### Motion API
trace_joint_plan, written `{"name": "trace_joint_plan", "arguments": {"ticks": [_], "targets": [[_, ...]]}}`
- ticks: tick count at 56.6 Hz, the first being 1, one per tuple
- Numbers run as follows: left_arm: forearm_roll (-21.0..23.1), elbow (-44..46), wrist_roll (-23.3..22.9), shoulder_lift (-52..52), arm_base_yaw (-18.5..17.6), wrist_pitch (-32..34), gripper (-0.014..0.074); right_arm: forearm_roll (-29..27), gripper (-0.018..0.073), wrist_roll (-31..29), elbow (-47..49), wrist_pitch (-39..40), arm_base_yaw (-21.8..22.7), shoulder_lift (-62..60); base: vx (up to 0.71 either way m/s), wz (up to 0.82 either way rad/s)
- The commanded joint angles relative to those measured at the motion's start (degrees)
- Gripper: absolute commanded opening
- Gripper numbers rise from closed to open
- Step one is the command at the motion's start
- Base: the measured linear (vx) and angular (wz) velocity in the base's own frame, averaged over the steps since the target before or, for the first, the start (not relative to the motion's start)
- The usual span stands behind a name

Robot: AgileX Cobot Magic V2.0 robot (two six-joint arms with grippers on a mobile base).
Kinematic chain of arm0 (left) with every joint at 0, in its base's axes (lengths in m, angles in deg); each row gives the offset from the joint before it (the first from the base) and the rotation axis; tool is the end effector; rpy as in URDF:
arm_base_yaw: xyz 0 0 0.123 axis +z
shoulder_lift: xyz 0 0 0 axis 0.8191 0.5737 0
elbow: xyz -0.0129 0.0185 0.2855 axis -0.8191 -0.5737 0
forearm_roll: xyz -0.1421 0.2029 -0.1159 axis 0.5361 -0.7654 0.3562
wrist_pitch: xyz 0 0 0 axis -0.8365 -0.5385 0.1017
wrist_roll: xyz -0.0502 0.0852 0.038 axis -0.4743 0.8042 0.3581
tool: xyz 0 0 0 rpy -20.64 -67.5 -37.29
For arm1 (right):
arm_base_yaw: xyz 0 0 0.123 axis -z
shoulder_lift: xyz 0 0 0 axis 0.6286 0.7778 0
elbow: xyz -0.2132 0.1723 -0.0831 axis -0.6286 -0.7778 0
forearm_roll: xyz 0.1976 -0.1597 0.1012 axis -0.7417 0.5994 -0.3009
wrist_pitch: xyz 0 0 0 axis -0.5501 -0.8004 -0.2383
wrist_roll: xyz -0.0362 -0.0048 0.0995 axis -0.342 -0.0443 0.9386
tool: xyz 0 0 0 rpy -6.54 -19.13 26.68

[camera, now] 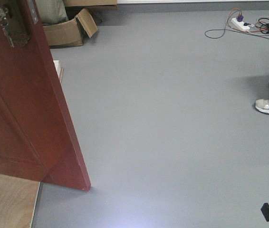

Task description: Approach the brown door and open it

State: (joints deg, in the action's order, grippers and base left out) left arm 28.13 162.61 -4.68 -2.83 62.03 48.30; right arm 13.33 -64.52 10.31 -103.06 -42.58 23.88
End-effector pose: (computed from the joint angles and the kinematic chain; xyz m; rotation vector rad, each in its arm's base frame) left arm 0.3327 0.0454 0.4790 -0.4020 1.3031 -0.2271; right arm 0.0897 0.0063 0.1741 -0.0846 1.7832 0.0313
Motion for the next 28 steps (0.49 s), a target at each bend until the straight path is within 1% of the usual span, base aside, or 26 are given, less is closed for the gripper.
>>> {"name": "trace_joint_plan", "arguments": {"ticks": [1, 28], "targets": [[-0.3, 1.9, -0.1, -1.5, -0.1, 4.0, -0.0006, 0.4, 0.0, -0.3, -0.2, 4.7, -0.1, -0.7, 0.14, -0.03], [-0.3, 1.9, -0.1, -1.5, -0.1, 3.6, -0.0006, 0.4, 0.0, -0.3, -0.2, 4.7, -0.1, -0.7, 0.12, -0.02]]}}
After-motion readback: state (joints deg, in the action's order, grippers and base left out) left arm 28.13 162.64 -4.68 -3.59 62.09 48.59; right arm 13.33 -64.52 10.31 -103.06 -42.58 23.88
